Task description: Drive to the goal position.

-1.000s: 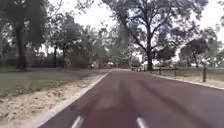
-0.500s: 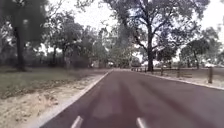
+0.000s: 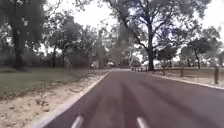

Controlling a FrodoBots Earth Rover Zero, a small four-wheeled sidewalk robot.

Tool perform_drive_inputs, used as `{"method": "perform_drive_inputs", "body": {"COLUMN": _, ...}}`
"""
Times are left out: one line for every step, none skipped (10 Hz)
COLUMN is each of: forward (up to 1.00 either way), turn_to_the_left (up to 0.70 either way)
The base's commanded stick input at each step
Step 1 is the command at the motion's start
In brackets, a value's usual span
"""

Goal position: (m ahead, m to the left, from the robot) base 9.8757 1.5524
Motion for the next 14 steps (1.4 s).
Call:
{"method": "perform_drive_inputs", "body": {"forward": 0.60, "turn_to_the_left": -0.11}}
{"method": "perform_drive_inputs", "body": {"forward": 0.60, "turn_to_the_left": -0.07}}
{"method": "perform_drive_inputs", "body": {"forward": 0.60, "turn_to_the_left": -0.02}}
{"method": "perform_drive_inputs", "body": {"forward": 0.60, "turn_to_the_left": 0.00}}
{"method": "perform_drive_inputs", "body": {"forward": 0.60, "turn_to_the_left": 0.00}}
{"method": "perform_drive_inputs", "body": {"forward": 0.60, "turn_to_the_left": 0.00}}
{"method": "perform_drive_inputs", "body": {"forward": 0.60, "turn_to_the_left": -0.01}}
{"method": "perform_drive_inputs", "body": {"forward": 0.60, "turn_to_the_left": -0.06}}
{"method": "perform_drive_inputs", "body": {"forward": 0.60, "turn_to_the_left": -0.10}}
{"method": "perform_drive_inputs", "body": {"forward": 0.60, "turn_to_the_left": -0.15}}
{"method": "perform_drive_inputs", "body": {"forward": 0.60, "turn_to_the_left": -0.15}}
{"method": "perform_drive_inputs", "body": {"forward": 0.60, "turn_to_the_left": -0.15}}
{"method": "perform_drive_inputs", "body": {"forward": 0.60, "turn_to_the_left": -0.15}}
{"method": "perform_drive_inputs", "body": {"forward": 0.60, "turn_to_the_left": -0.15}}
